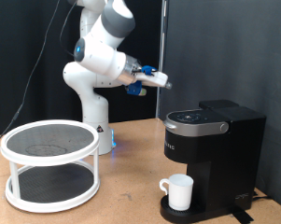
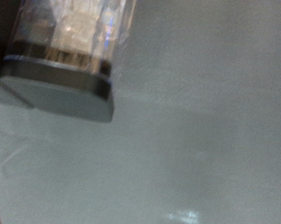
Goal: Make a cup of coffee with the keurig machine
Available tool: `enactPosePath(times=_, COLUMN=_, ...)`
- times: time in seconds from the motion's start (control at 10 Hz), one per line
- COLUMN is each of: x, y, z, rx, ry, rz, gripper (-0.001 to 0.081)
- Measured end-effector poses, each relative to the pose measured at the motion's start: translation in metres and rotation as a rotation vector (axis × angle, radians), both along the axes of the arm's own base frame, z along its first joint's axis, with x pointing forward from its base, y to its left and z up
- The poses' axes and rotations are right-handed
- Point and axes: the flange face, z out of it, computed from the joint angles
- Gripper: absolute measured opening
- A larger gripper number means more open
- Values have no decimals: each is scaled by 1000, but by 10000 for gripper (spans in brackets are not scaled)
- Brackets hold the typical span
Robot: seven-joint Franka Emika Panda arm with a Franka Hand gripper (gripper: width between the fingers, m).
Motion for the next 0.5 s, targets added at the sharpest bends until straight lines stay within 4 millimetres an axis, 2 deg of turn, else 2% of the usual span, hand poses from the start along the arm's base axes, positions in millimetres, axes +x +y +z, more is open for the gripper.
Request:
enactPosePath(times=0.2, x=-1, y=-3, z=23, rx=20, ry=42, rz=-26, gripper=734)
enactPosePath(times=0.5, x=8, y=1, z=27, rx=-57, ry=-71, rz=-40, gripper=734)
